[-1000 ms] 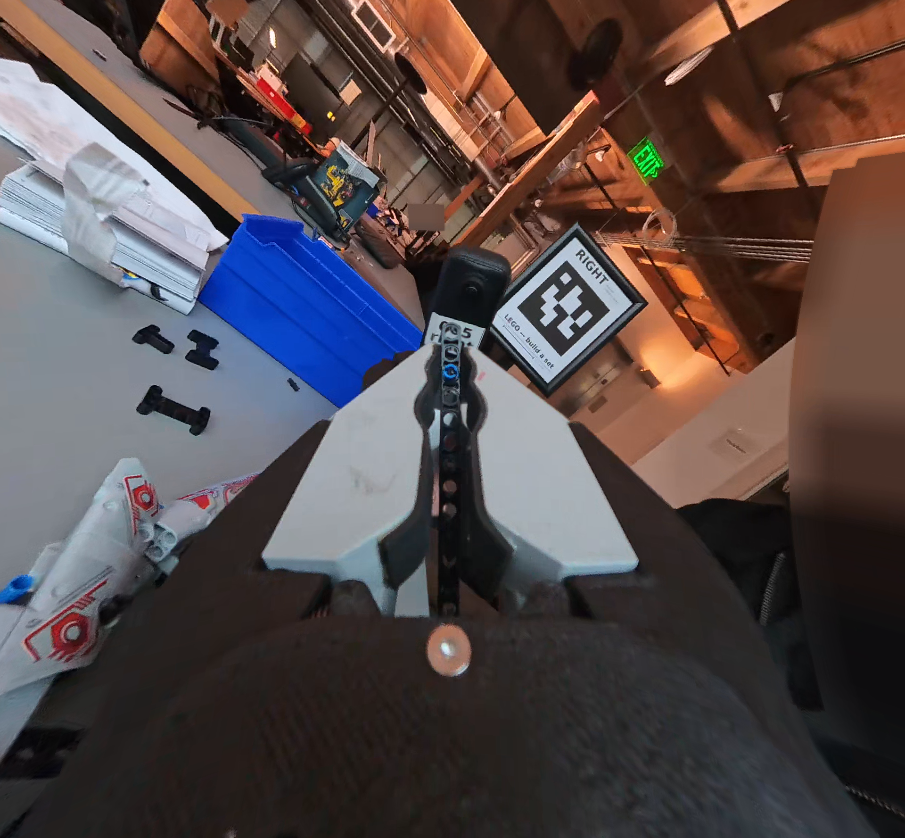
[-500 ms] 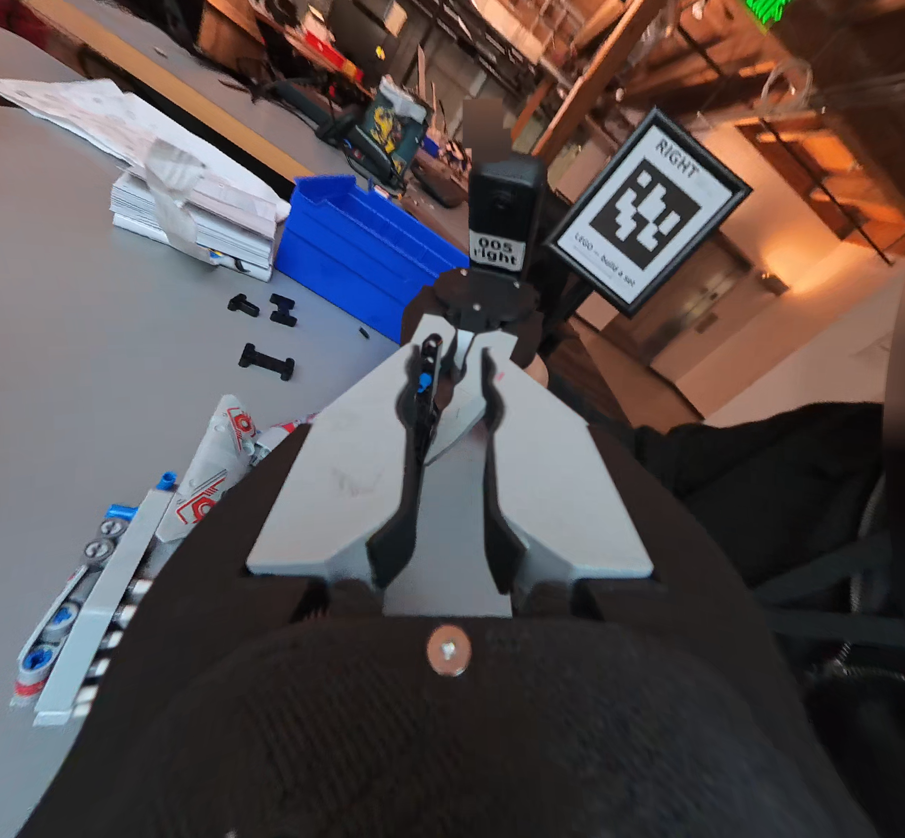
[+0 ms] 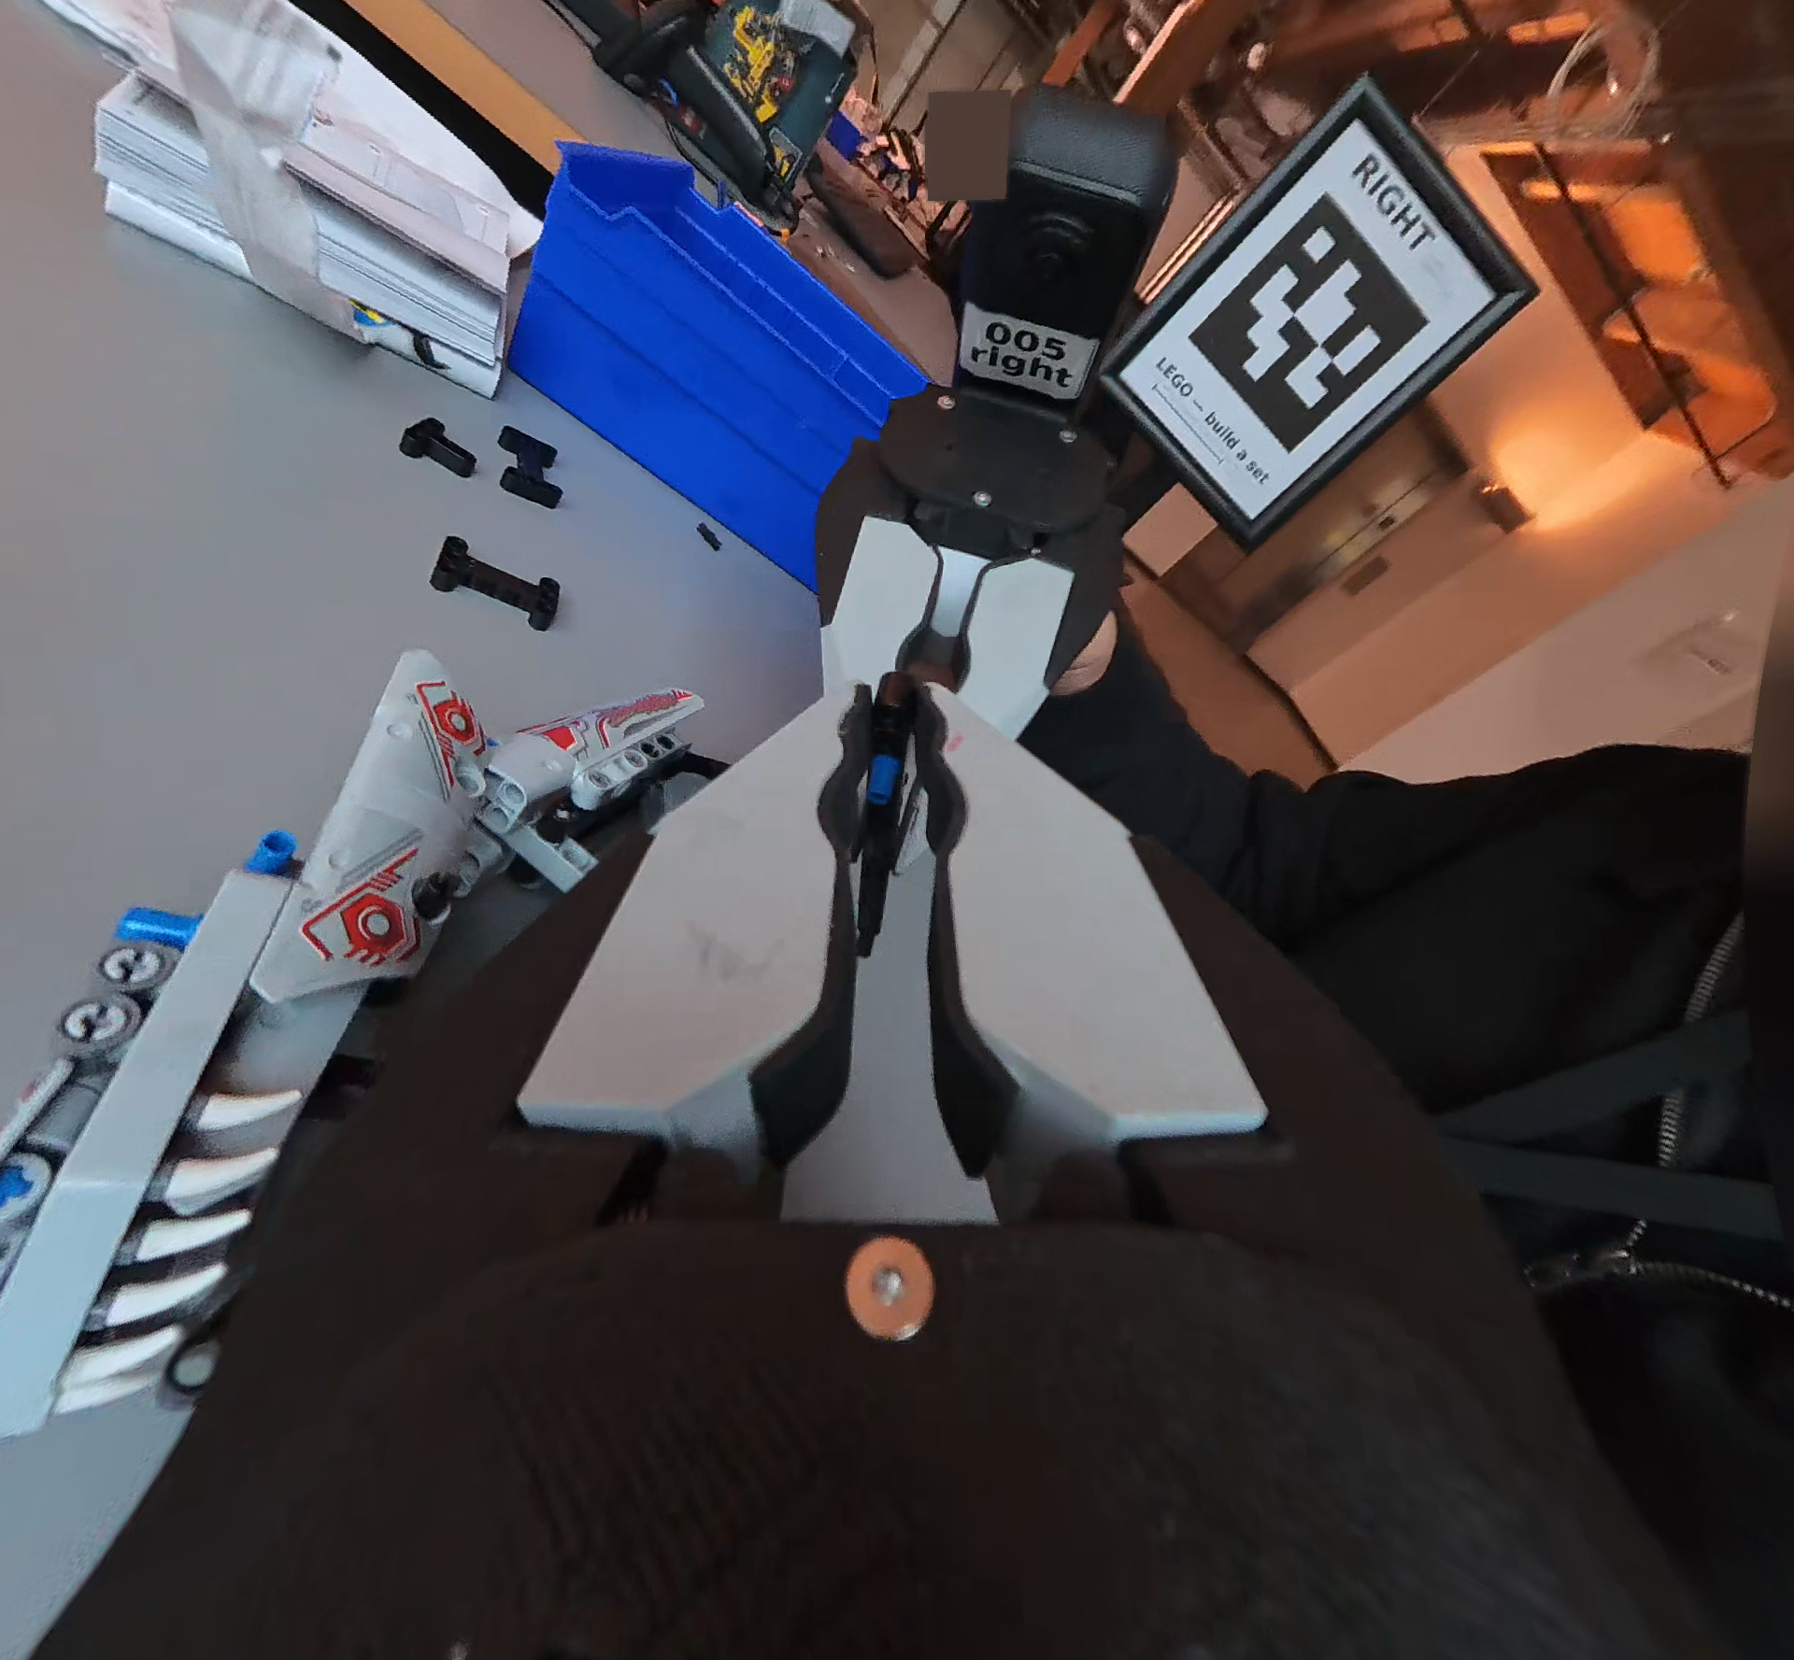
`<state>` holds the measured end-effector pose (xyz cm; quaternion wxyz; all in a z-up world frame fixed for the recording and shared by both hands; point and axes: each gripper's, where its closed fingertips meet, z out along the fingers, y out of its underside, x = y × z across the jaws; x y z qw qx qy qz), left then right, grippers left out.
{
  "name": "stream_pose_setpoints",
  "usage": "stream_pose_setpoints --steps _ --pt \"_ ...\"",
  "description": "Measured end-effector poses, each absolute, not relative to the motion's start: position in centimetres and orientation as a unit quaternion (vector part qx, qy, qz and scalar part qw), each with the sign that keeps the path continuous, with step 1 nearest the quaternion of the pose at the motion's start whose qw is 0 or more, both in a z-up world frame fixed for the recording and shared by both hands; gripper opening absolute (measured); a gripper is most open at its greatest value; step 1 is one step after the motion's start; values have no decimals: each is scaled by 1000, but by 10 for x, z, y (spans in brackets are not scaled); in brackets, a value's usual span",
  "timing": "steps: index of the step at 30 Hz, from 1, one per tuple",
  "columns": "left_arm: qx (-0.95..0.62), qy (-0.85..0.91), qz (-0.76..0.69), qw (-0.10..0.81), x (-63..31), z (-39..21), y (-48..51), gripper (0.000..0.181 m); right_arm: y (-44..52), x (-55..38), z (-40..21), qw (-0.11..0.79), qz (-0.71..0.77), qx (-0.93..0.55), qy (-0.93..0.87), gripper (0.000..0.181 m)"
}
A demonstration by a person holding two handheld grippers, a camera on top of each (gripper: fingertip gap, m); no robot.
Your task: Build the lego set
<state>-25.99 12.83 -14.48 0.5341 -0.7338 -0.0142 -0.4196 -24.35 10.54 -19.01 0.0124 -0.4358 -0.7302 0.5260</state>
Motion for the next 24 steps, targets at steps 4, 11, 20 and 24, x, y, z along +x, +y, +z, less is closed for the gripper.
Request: stream_pose_setpoints --steps 4,11,20,24 --pt "-724 -31 -437 532 -258 -148 131 6 100 -254 -181 25 562 -435 -703 16" --pt "-752 -19 -433 497 -259 -153 129 19 105 -259 -182 30 578 -441 -686 4" --pt "-826 60 -371 420 -248 -170 121 6 102 -256 -188 38 544 -437 -716 4" --pt "-838 92 -344 414 -243 -173 121 5 102 -252 -191 45 520 -434 -734 4"
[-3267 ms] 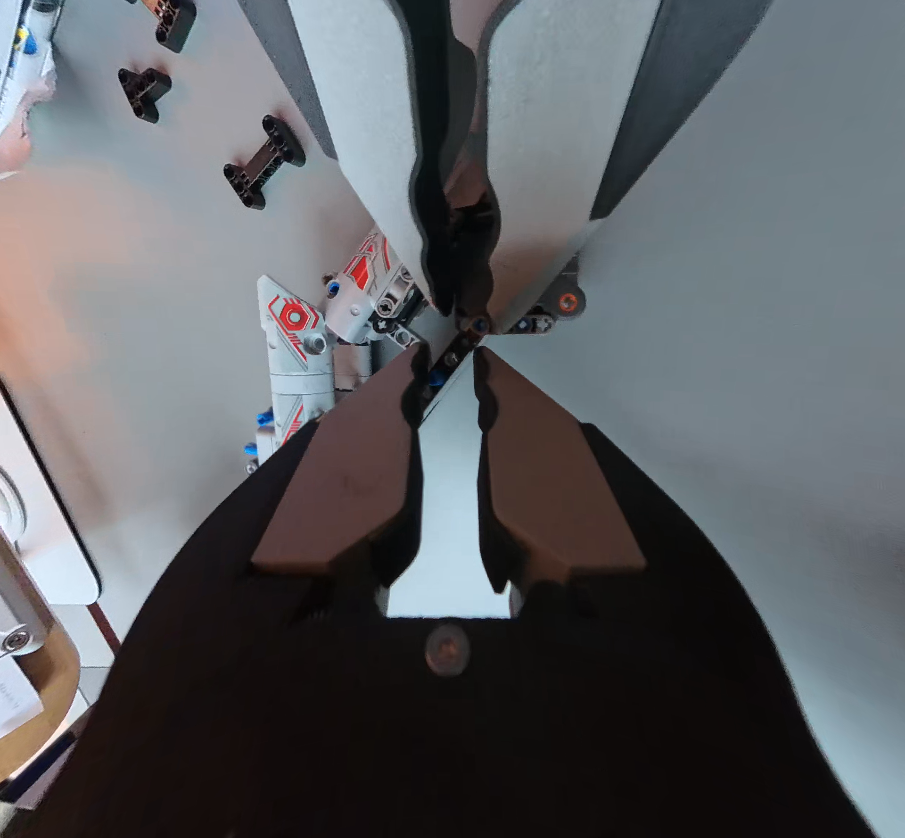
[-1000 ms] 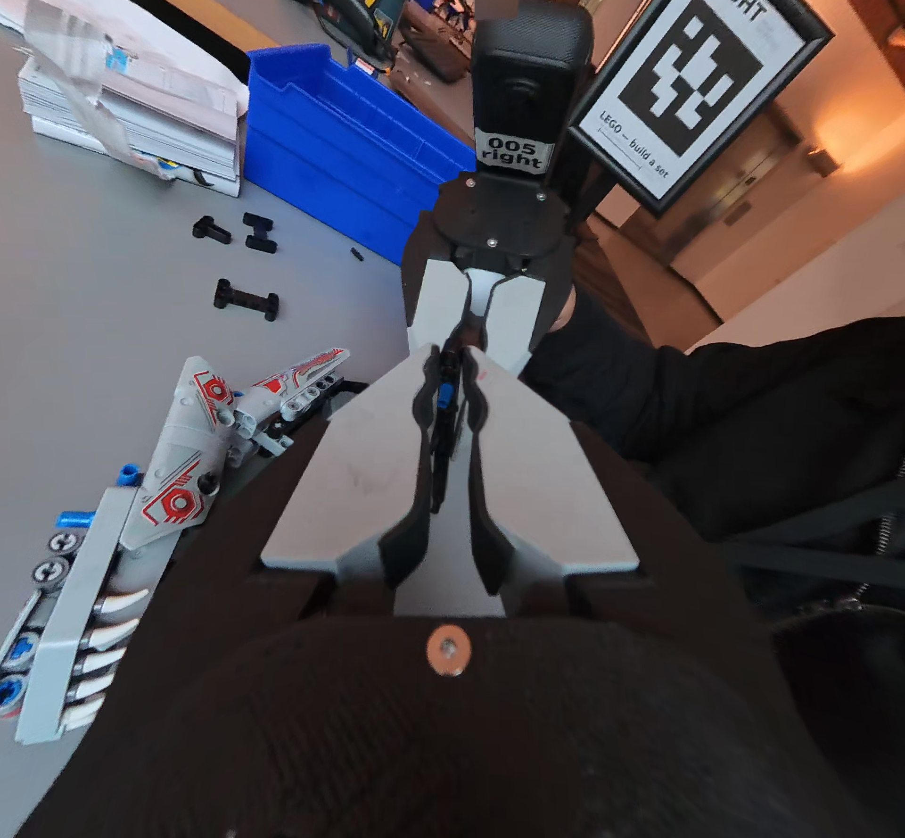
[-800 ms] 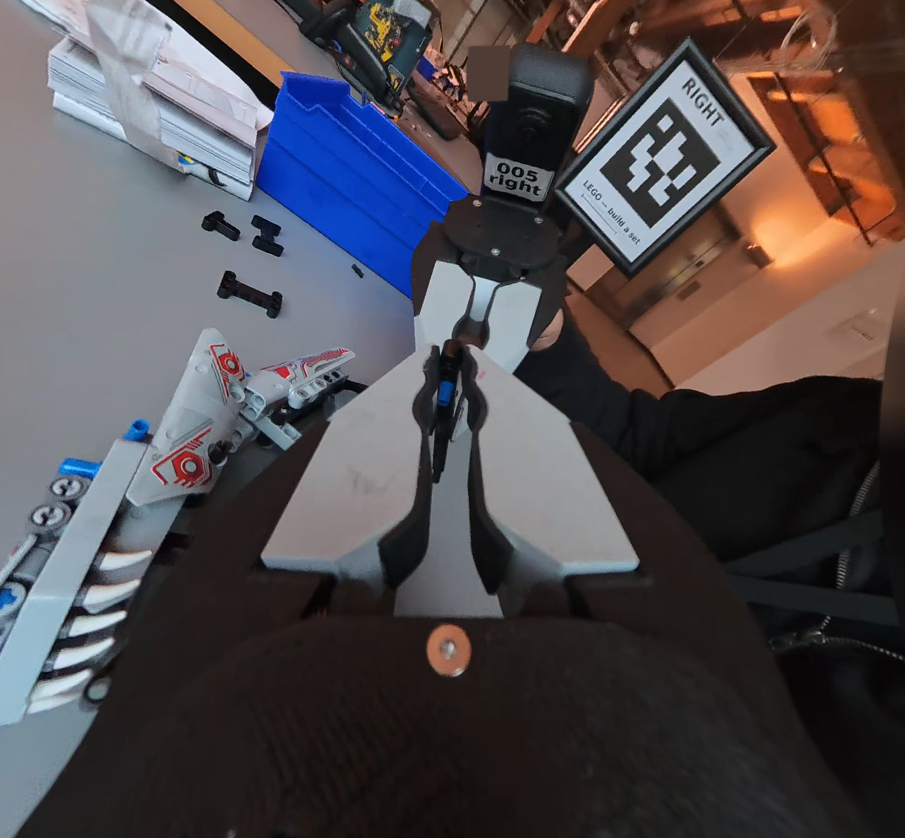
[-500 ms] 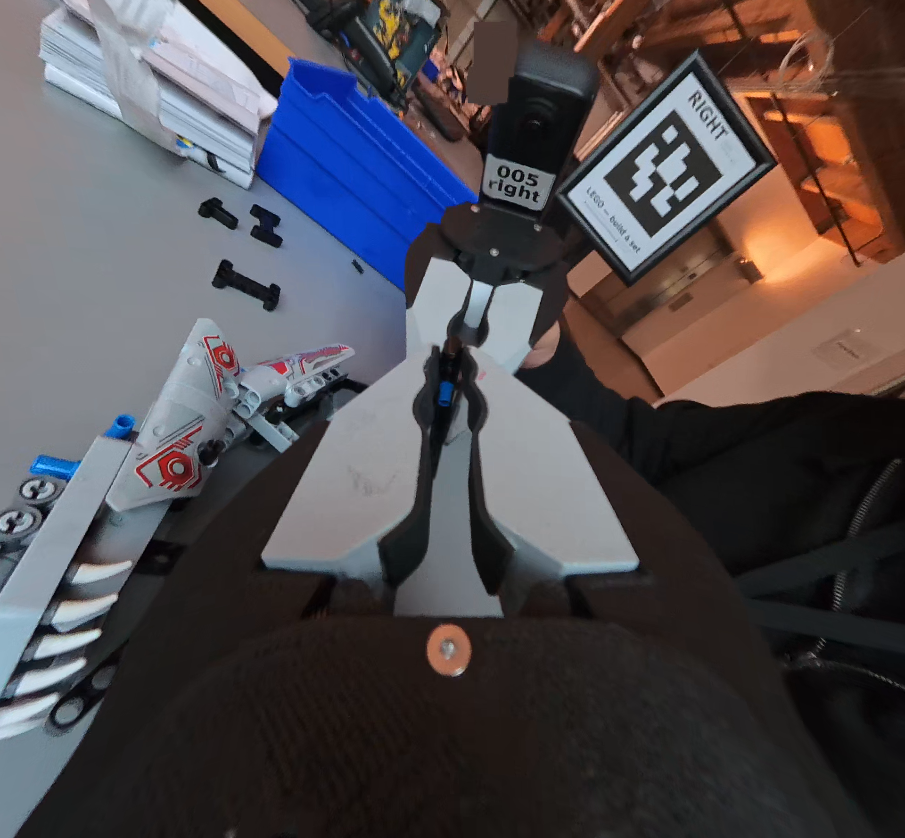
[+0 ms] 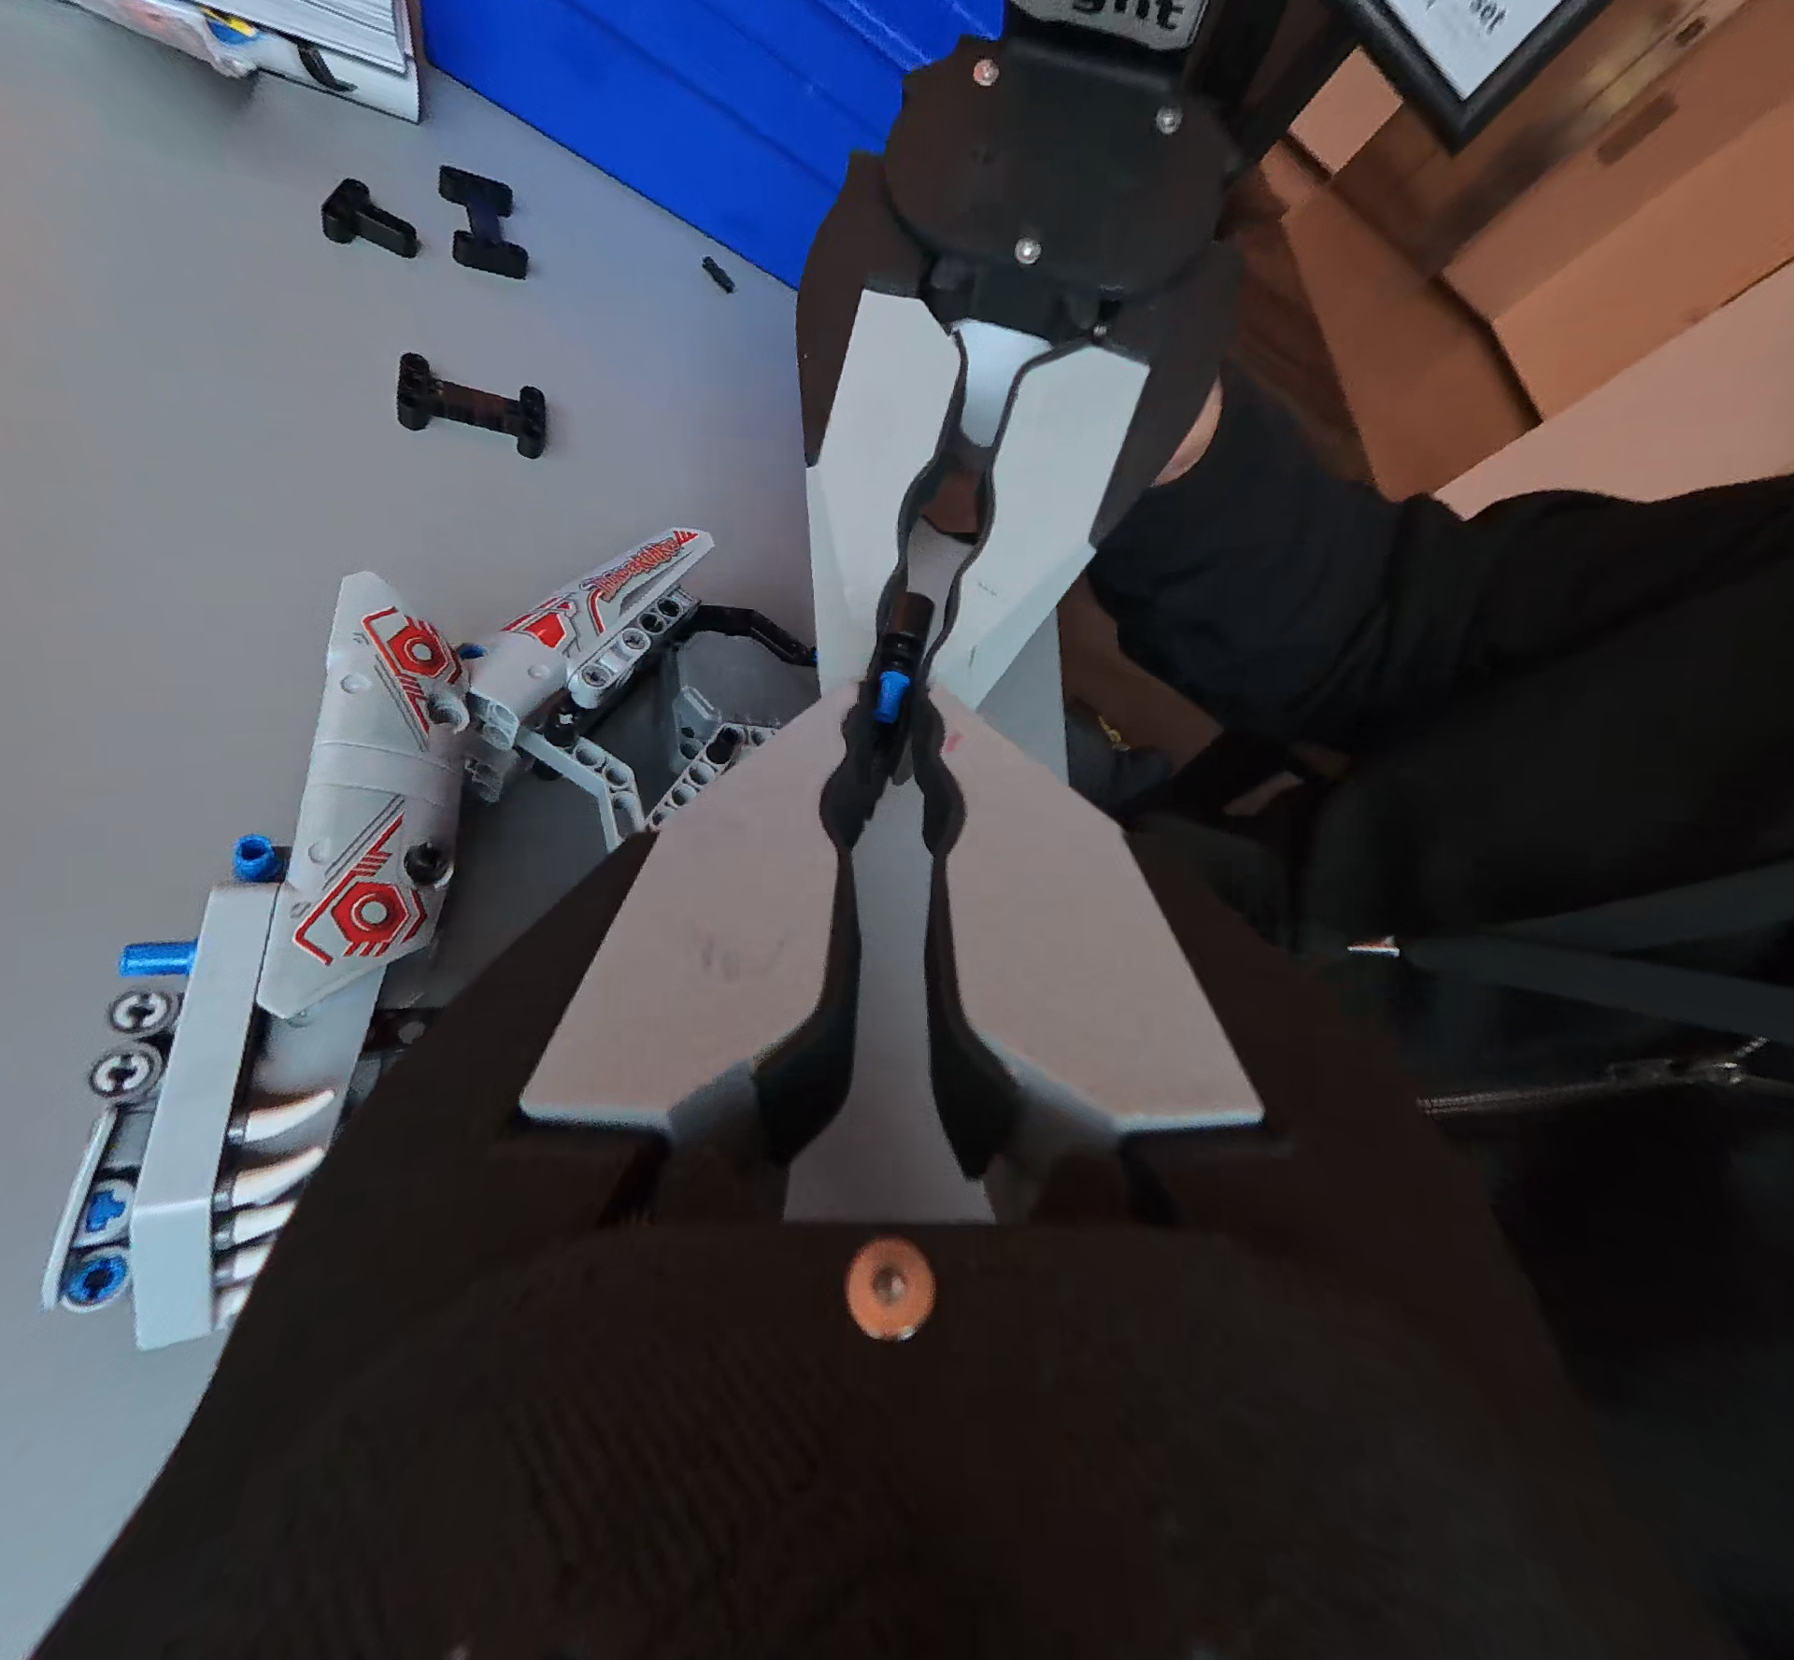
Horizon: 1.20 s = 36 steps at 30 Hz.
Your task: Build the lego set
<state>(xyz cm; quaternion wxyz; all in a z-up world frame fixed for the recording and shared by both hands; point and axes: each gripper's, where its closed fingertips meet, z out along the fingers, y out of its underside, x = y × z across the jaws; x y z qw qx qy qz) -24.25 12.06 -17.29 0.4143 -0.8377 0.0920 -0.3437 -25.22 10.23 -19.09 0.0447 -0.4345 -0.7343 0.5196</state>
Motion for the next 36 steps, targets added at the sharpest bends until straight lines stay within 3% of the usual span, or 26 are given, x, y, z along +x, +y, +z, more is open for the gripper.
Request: stream_pose_setpoints --steps 5,8,20,23,36 --pt "-834 104 -345 418 -241 -167 120 5 102 -254 -188 80 509 -418 -748 13" --pt "-837 100 -355 404 -242 -168 115 5 99 -251 -186 73 524 -398 -750 4" --pt "-888 163 -233 362 -237 -184 105 3 93 -241 -202 43 415 -415 -808 4" --pt "-883 143 -240 377 -238 -181 107 3 91 -248 -198 75 433 -406 -801 13" --pt "-888 144 -235 368 -240 -186 98 3 87 -247 -203 84 418 -393 -815 4"
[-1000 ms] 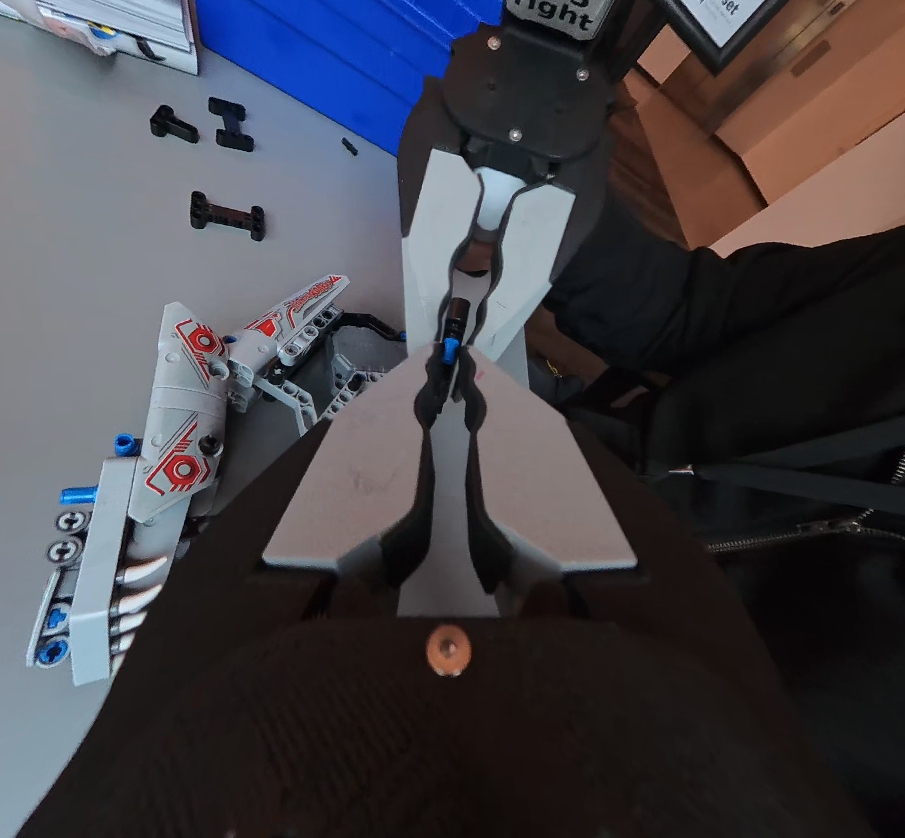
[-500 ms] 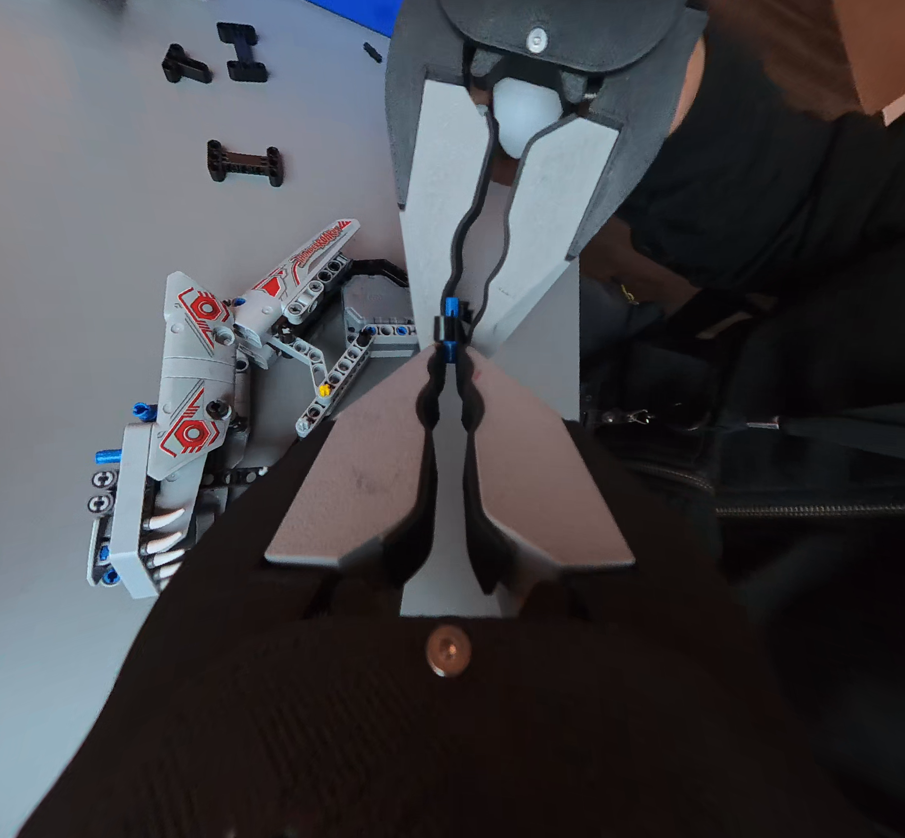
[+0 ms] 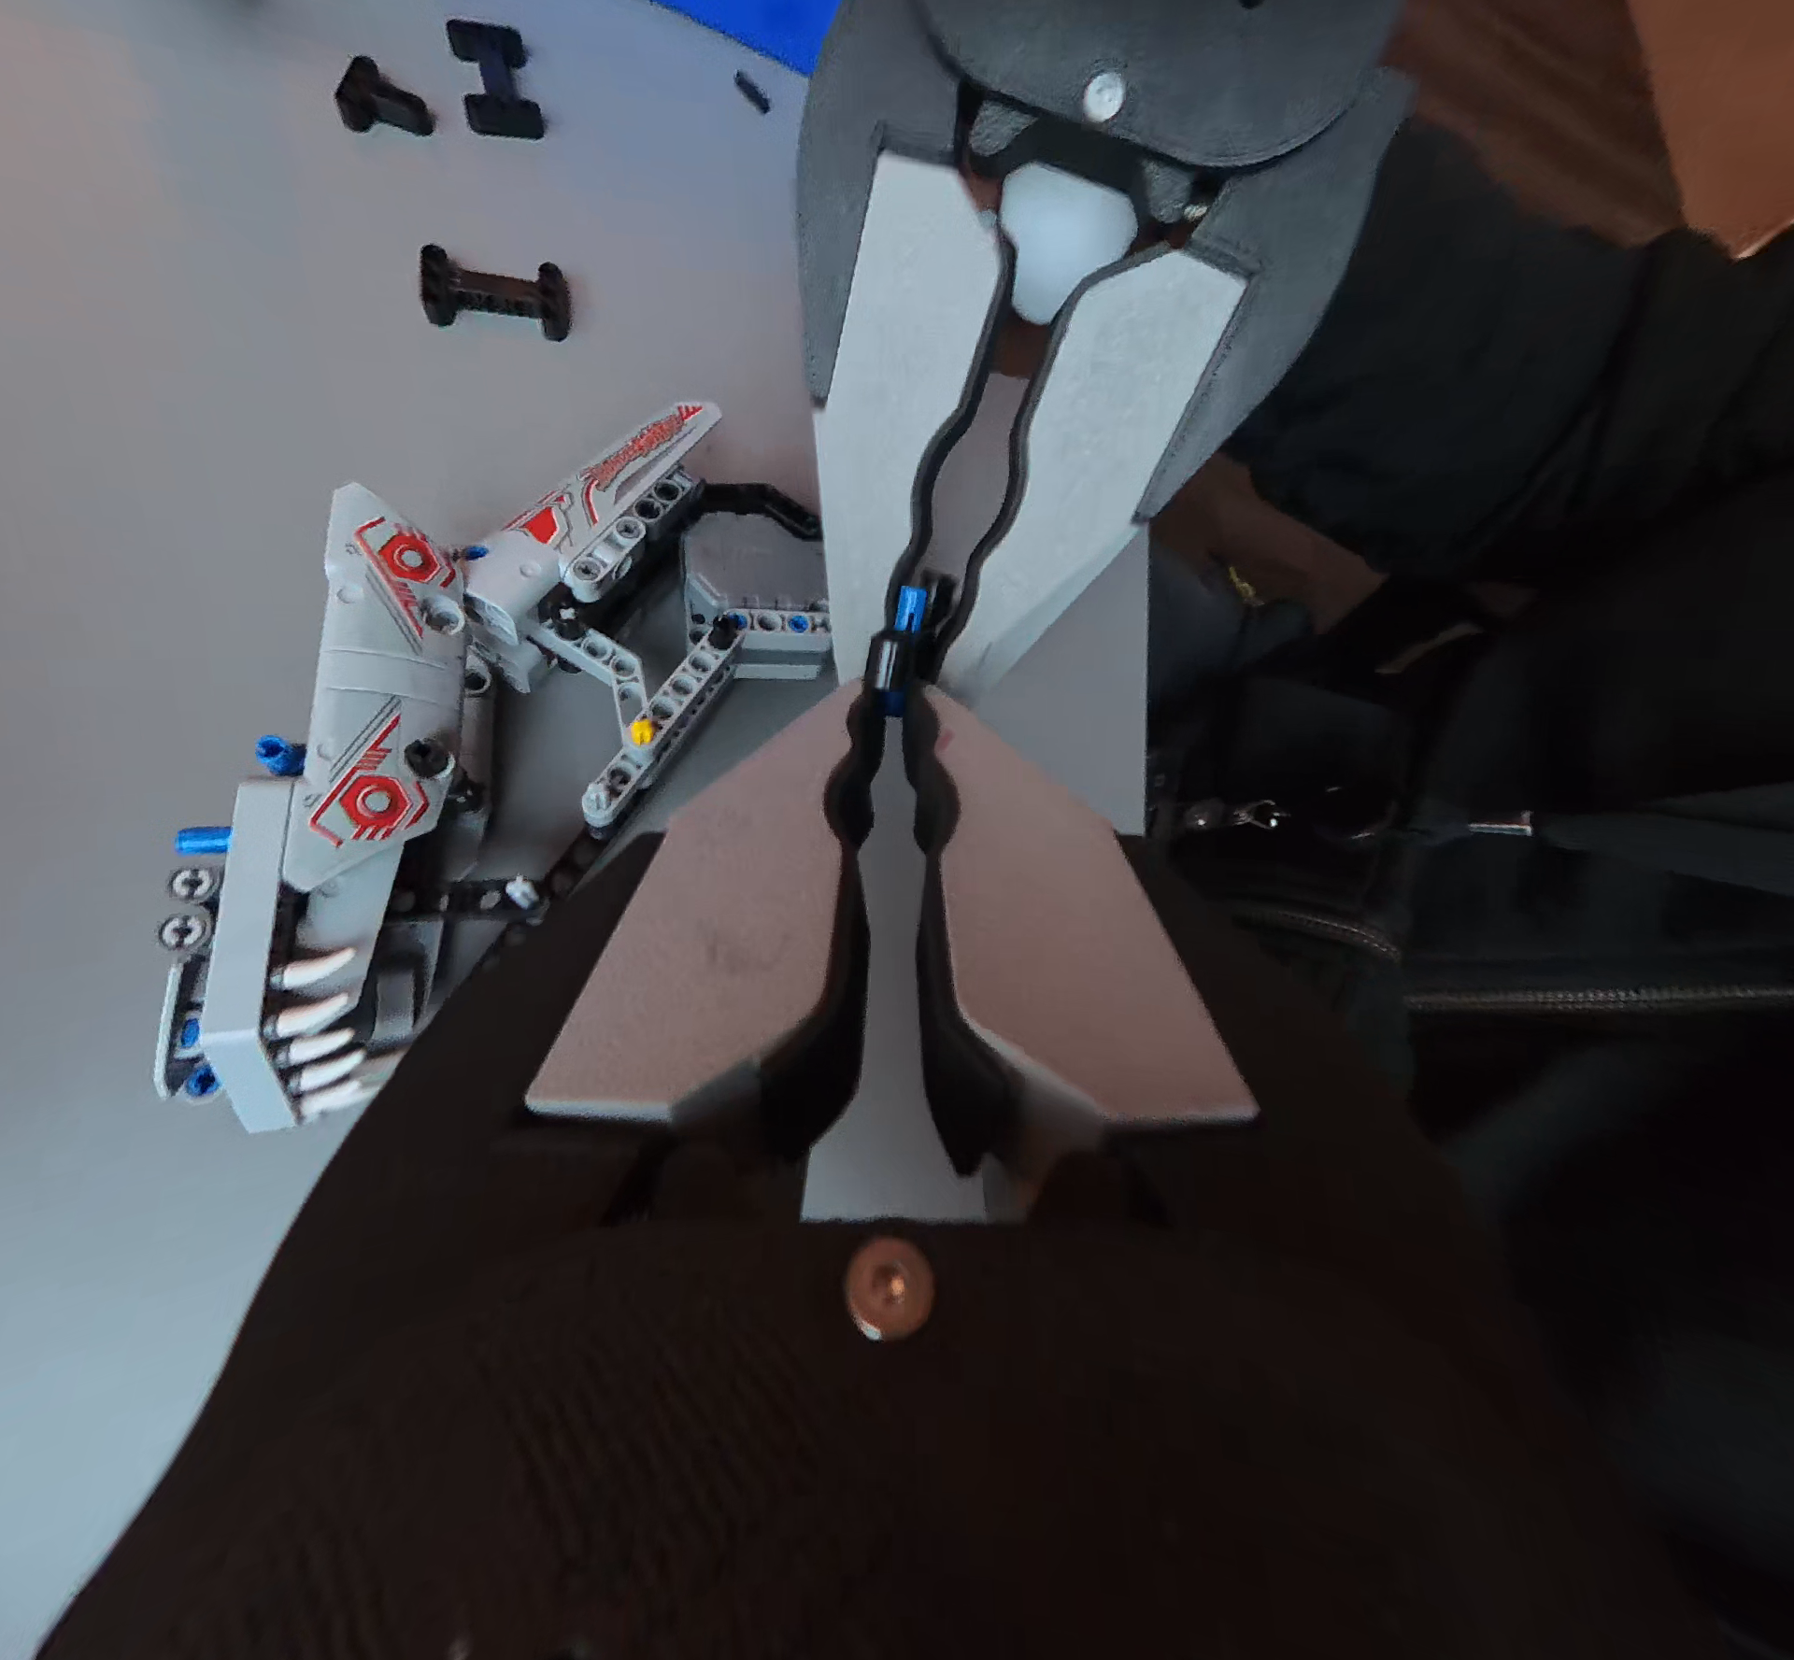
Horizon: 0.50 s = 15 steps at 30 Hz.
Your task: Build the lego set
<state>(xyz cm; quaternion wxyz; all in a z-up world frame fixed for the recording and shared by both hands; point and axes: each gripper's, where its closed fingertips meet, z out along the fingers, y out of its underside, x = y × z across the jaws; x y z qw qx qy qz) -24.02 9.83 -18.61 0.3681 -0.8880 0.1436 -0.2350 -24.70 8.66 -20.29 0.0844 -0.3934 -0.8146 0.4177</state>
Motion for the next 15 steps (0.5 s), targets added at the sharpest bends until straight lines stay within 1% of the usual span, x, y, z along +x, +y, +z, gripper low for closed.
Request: stream_pose_setpoints --steps 2,4,7,11,15 --pt "-891 133 -225 372 -245 -187 98 3 88 -251 -198 99 435 -397 -802 4" --pt "-883 119 -255 376 -244 -186 98 3 89 -251 -193 87 466 -397 -786 4" --pt "-881 112 -253 384 -248 -191 98 3 90 -254 -196 93 472 -401 -779 4" --pt "-857 76 -286 422 -251 -188 99 3 88 -257 -192 65 520 -413 -745 4" --pt "-831 43 -321 453 -254 -186 98 3 87 -261 -190 68 536 -414 -733 4"
